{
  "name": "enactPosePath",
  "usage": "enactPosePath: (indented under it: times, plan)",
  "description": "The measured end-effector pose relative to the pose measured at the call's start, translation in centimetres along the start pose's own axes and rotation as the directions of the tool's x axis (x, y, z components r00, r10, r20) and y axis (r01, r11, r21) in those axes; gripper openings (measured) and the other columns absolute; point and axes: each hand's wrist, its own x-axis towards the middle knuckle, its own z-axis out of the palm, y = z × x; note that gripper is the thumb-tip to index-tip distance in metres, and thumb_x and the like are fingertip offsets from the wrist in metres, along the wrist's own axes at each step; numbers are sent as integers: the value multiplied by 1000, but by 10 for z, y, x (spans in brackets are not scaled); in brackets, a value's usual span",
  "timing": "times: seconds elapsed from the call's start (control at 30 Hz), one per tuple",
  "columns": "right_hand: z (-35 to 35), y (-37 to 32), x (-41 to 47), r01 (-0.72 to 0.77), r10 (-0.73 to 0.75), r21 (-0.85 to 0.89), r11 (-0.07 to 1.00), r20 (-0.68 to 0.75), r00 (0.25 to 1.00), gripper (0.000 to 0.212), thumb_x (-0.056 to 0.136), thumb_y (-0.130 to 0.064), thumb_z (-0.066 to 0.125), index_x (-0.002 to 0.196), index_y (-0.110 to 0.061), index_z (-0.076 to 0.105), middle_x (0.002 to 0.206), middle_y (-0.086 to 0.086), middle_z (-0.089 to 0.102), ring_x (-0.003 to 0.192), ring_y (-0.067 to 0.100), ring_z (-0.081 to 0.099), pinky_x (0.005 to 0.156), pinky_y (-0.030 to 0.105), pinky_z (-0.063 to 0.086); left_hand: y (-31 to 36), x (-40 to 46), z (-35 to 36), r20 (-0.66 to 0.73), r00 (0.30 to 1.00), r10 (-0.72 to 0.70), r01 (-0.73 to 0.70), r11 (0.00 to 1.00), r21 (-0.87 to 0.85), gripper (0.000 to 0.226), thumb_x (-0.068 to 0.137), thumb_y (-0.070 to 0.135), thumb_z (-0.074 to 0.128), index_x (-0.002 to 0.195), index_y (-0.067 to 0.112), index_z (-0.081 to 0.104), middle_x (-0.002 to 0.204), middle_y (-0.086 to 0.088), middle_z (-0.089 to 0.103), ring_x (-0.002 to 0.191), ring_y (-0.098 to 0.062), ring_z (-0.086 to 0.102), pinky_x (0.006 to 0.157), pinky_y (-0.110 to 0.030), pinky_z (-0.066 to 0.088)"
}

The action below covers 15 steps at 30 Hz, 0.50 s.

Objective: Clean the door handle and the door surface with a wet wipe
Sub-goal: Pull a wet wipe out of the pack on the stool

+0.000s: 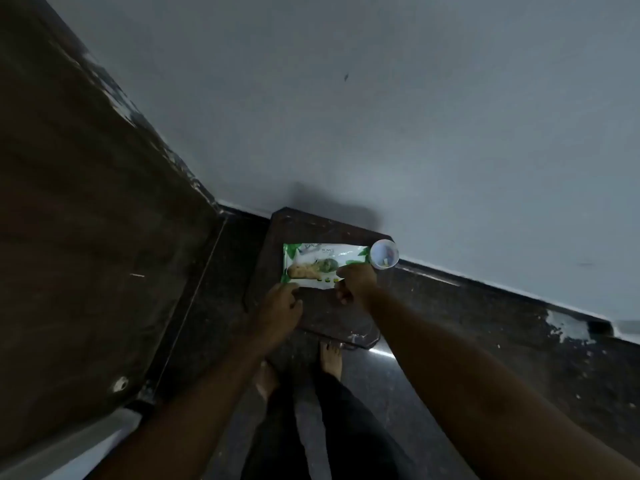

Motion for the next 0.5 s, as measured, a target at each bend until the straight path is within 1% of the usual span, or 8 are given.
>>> enactPosePath:
  times: [0.03,0.1,0.17,0.2,0.27,0.33,0.47,0.5]
  plan:
    - [3,1,11,24,-26,-107,994,-20,999,15,102,-10,51,103,0,61,66,14,63,38,21,55,37,24,45,-4,14,6,-30,998,46,-45,999,19,39,90,12,64,129,9,63,112,-15,60,107,-32,59,93,-40,47]
    - [9,7,37,121,-141,-293,949,-49,989,20,103,-15,53,108,-2,67,78,17,71,48,25,63,44,32,53,-11,40,17,-109,982,153,-137,980,142,35,84,10,69,119,16,69,111,-12,62,105,-31,57,89,-39,48]
    - [19,10,54,182,-223,-382,906,-65,973,20,102,-16,56,109,-4,70,91,19,75,64,29,70,57,40,61,-19,64,29,-167,950,265,-218,942,256,35,75,15,75,109,23,71,110,-9,60,101,-31,55,84,-40,50]
    - [24,10,63,210,-258,-439,874,-53,965,20,100,-15,59,109,-3,72,95,21,75,69,29,71,60,40,62,-22,76,33,-183,939,292,-235,931,280,37,72,18,78,108,24,71,109,-9,59,99,-32,55,81,-42,51]
    - [35,11,77,243,-322,-578,779,-37,946,20,93,-12,64,107,-3,74,102,20,74,85,32,72,72,40,62,-23,95,44,-202,942,268,-212,942,260,42,71,23,79,112,24,71,111,-10,57,100,-34,53,80,-43,51]
    - [43,16,89,237,-364,-615,752,-88,927,22,95,-18,59,105,-6,75,104,19,73,99,37,69,81,39,57,-22,112,51,-174,950,258,-213,947,242,41,75,23,75,116,29,72,117,-9,57,105,-33,51,85,-41,49]
    - [54,27,101,218,-391,-614,758,-161,906,27,97,-23,50,104,-7,71,103,19,72,98,40,66,74,36,47,-28,131,64,-163,954,251,-195,935,297,42,74,26,73,115,36,70,116,-3,55,108,-30,49,83,-43,47]
    - [55,28,100,205,-378,-583,786,-191,906,28,97,-24,51,102,-6,72,100,19,73,96,40,67,72,35,45,-29,132,66,-173,952,253,-190,930,315,41,73,29,73,114,37,69,113,-1,54,106,-29,48,81,-43,46]
